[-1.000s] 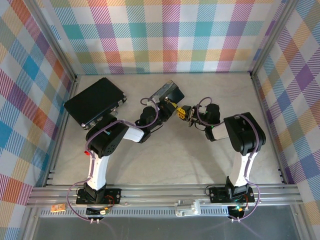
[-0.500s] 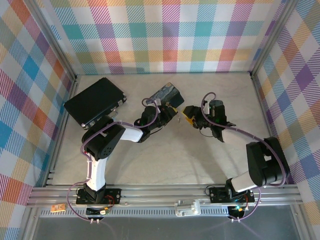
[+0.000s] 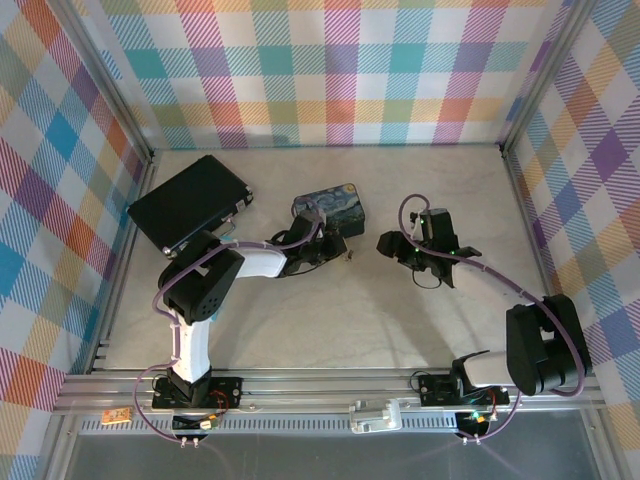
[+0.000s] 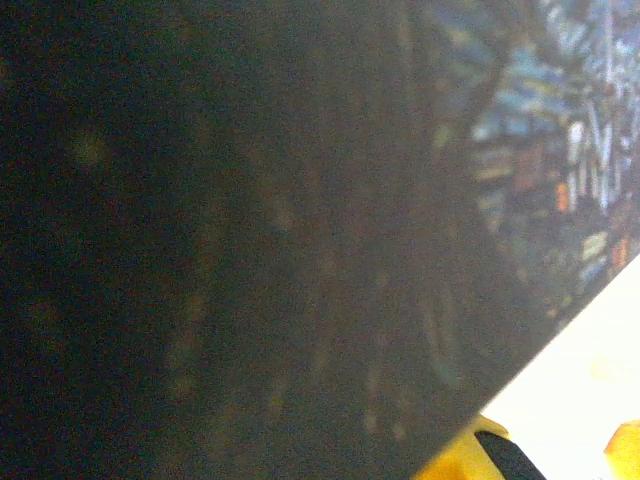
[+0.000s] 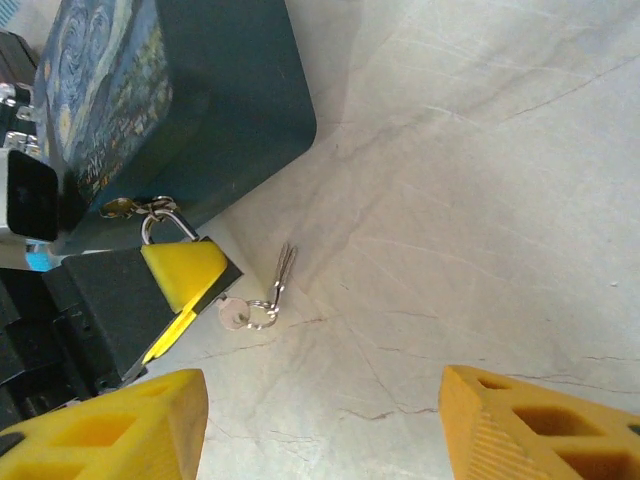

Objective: Unlock the padlock with the key

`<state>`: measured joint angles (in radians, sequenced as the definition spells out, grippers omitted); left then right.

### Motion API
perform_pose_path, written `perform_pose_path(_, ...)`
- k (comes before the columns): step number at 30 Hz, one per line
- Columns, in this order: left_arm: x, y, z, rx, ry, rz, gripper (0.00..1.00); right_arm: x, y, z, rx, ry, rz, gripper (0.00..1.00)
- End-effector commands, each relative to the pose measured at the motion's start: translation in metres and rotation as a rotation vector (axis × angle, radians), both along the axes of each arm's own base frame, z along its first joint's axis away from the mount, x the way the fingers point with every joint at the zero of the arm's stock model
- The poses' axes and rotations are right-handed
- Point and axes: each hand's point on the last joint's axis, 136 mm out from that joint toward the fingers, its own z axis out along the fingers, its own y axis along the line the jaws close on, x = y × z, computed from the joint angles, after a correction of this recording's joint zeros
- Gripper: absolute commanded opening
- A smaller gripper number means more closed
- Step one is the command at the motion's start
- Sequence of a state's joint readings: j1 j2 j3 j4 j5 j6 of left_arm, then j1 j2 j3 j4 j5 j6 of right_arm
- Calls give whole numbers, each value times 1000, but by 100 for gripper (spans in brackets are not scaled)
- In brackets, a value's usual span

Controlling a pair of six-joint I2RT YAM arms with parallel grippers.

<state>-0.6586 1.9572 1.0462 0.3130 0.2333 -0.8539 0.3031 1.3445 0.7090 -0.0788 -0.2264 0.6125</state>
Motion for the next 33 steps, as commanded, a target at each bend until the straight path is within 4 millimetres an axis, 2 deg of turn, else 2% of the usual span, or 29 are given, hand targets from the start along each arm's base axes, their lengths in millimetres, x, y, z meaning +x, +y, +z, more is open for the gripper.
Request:
perform_pose_path(1, -2, 7, 15, 76, -16, -28, 7, 6, 5, 11, -50, -54, 52, 62)
perform_pose_path(5, 1, 11, 17, 123, -19, -24, 18, 10, 9, 11, -73, -67, 63, 60)
perform_pose_path(8, 4, 16, 21, 162, -32, -18, 34, 11, 10, 12, -98, -84, 64, 60)
perform_pose_path(10, 5, 21, 29, 160, -41, -7, 50, 11, 15, 14, -125, -103, 93, 61)
perform_pose_path(12, 5, 26, 39, 139, -52, 14, 65, 10, 24, 13, -172, -122, 135, 62)
perform_pose_path(16, 2, 43, 58, 73, -67, 74, 78, 7, 51, 10, -264, -162, 258, 63)
perform_pose_path(21, -1, 78, 72, 3, -70, 191, 79, 5, 92, -2, -413, -203, 456, 61)
perform_pose_path(24, 1, 106, 76, -36, -64, 269, 78, 6, 109, -14, -509, -211, 548, 59)
perform_pose_path(29, 5, 145, 81, -40, -69, 363, 78, 12, 120, -39, -692, -198, 631, 58)
perform_pose_path(33, 7, 154, 88, -46, -88, 387, 78, 20, 121, -55, -833, -200, 661, 58)
